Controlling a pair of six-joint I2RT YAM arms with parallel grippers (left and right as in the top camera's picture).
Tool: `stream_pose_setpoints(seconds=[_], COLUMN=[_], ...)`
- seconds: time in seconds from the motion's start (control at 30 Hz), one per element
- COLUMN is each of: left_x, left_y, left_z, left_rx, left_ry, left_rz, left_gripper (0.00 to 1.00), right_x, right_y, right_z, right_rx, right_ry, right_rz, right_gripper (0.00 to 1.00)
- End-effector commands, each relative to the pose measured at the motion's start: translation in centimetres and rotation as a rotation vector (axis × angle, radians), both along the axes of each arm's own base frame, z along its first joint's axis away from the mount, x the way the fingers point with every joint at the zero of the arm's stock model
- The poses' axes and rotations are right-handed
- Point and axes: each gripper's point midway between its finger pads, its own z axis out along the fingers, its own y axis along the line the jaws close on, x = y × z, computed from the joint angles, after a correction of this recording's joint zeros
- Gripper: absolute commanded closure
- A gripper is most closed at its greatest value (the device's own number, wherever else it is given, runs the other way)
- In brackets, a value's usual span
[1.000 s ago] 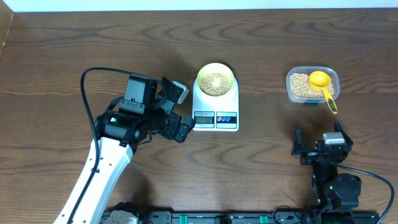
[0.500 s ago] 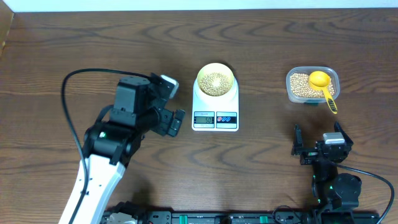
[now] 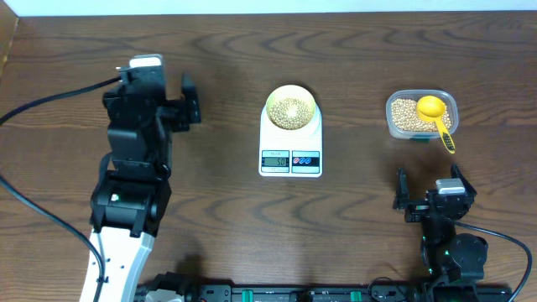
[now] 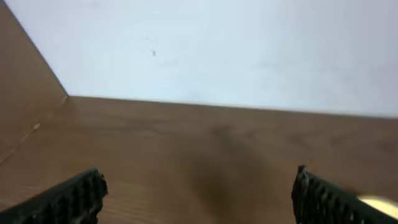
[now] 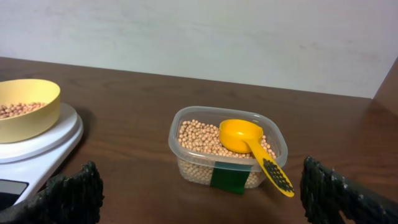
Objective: Scoop item into bowl and weigh 50g on scale
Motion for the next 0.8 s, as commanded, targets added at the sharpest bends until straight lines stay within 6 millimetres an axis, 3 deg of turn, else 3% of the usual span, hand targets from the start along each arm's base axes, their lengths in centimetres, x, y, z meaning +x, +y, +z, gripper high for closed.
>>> stream_pose_setpoints(seconds=[0.0, 0.17, 0.47, 0.77], left_x=[-0.5, -0.4, -6.6, -9.4], left_y=[1.4, 1.0, 1.7, 2.6], left_z=[-0.3, -3.4, -5.1, -7.6], left_rx=[-0.058, -0.078, -0.099, -0.106], left_ry=[-0.084, -0.140, -0.253, -0.312], left_rz=[0.058, 0.030, 0.005, -0.011], left_gripper=[0.02, 0.02, 0.02, 0.02], right_x=[0.0, 0.0, 0.0, 0.0], right_y=[0.0, 0.0, 0.0, 0.0], right_z=[-0.1, -0.1, -0.1, -0.1], right_rx=[-0.011, -0.011, -0.011, -0.011], right_ry=[-0.002, -0.002, -0.002, -0.002], right_rz=[0.002, 0.002, 0.002, 0.002], right_gripper=[0.01, 0.01, 0.01, 0.01])
